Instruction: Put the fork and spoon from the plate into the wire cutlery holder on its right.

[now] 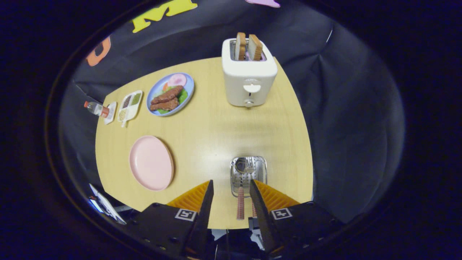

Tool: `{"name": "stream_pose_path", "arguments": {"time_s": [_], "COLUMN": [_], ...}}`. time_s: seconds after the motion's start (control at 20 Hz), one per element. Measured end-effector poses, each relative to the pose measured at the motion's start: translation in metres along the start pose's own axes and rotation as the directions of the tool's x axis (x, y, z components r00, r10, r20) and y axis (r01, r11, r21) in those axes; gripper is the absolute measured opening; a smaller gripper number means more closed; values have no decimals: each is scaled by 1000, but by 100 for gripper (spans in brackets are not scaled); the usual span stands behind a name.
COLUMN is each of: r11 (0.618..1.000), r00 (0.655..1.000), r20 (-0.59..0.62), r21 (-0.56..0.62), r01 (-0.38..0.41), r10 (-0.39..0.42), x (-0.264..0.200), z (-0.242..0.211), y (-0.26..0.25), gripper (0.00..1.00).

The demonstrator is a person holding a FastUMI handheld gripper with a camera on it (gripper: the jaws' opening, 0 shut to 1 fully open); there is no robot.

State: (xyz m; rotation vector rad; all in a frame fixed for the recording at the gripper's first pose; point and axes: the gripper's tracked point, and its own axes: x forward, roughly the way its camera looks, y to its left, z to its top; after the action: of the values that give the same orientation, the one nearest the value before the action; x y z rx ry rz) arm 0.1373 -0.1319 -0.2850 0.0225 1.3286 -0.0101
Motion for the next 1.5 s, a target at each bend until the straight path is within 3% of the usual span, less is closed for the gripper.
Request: {"name": "stream_pose_path", "arguments": {"time_s": [0.15,0.3,0.45,0.65,0.85,1.0,1.1,1.2,1.4,1.5], "r11": [999,997,994,987,975,969,966,965,972,973], "r00": [985,935,864,716,523,362,284,270,315,316], "r20": [173,355,503,690,825,899,923,927,920,922], "r21": [-46,-67,-102,-160,-208,-222,-238,-244,-233,-231], "r01": [7,34,29,9,-73,-105,-105,-92,-35,-11], "r10": [1,-8,26,105,215,245,258,261,232,223], "x": [-22,-51,-89,-148,-222,-270,-289,-289,-279,-281], "z": [13,27,28,20,-1,-17,-34,-51,-76,-81], "y": [29,63,111,170,221,247,260,272,288,296], "gripper": [78,98,98,98,96,96,96,96,96,96]}}
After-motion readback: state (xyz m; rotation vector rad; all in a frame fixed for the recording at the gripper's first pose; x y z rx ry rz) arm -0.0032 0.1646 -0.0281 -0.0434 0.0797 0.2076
